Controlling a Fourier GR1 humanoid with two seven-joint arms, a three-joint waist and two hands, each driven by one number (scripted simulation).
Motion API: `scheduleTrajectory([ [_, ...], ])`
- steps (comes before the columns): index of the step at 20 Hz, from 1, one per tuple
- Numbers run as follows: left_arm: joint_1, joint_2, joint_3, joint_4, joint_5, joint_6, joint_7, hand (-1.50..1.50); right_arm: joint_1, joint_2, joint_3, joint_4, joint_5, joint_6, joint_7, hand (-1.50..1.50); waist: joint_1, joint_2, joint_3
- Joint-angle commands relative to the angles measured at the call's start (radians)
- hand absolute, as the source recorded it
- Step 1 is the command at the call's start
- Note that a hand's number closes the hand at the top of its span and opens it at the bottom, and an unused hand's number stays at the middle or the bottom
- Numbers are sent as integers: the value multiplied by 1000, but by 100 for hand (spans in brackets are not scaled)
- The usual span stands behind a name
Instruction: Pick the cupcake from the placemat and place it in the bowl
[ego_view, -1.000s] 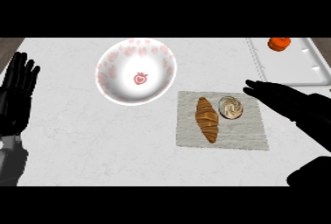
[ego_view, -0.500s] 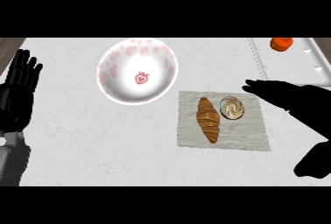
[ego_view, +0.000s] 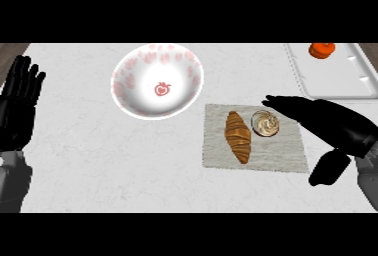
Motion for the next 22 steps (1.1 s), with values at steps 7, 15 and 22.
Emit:
scheduleTrajectory([
  [7, 63, -33, 20, -31, -5, -45, -32, 0, 13, 78, -23, 219, 212, -83, -191, -150, 1, -1, 0],
  [15, 8, -35, 35, -6, -40, -28, -4, 0, -78, 147, -43, 401, 299, -117, -360, -150, 0, 0, 0],
  [22, 1, -50, 44, -4, -29, -54, -4, 0, -65, 232, -19, 481, 421, -193, -370, -150, 1, 0, 0],
])
